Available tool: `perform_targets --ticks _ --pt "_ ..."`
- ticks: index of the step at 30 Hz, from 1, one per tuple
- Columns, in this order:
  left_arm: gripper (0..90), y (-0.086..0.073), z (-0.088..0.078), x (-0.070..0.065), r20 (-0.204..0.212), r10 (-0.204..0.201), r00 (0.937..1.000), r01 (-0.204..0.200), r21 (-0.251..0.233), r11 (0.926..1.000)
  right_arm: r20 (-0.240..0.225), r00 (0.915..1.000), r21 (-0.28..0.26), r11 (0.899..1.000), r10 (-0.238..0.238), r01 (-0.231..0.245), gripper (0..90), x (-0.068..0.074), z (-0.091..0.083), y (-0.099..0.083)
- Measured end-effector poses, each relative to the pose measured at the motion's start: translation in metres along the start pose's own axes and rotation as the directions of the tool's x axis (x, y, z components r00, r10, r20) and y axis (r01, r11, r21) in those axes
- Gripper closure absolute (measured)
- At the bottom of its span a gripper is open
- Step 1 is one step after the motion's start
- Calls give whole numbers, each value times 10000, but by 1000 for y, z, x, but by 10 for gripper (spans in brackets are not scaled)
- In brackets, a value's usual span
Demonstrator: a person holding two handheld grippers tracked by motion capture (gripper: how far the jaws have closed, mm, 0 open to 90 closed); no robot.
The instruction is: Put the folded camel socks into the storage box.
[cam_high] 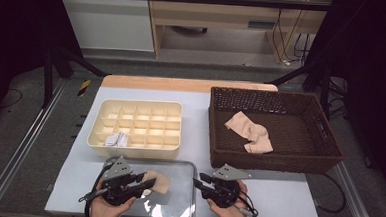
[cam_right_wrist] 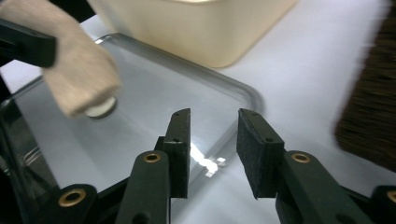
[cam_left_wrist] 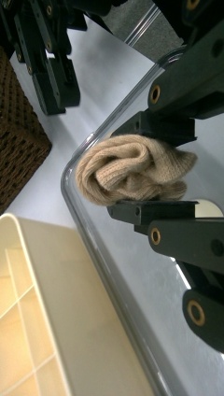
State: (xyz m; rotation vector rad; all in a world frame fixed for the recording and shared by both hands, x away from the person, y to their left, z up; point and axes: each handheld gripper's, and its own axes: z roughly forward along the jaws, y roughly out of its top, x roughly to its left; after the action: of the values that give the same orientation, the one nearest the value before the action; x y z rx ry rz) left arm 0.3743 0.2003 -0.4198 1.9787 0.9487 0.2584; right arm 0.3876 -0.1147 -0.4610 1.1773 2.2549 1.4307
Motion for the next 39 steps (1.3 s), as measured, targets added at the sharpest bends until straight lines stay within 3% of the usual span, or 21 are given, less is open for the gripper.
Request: perform_targets --ticks 8,17,26,39 --pt "666 6 -14 9 -562 157 9983 -169 -214 9996 1127 9934 -172 9996 232 -214 634 -27 -26 -5" --pt "665 20 -26 24 -914 59 9958 -111 -561 9984 2219 9742 -196 9991 414 -380 612 -49 -51 -14" --pt "665 33 -32 40 -1248 -50 9922 -53 -821 9966 2568 9656 -226 9991 399 -352 598 -53 -58 -16" --pt "663 67 -42 66 -1920 -125 9813 -59 -953 9954 2561 9656 -139 9990 456 -435 594 -55 -56 -18"
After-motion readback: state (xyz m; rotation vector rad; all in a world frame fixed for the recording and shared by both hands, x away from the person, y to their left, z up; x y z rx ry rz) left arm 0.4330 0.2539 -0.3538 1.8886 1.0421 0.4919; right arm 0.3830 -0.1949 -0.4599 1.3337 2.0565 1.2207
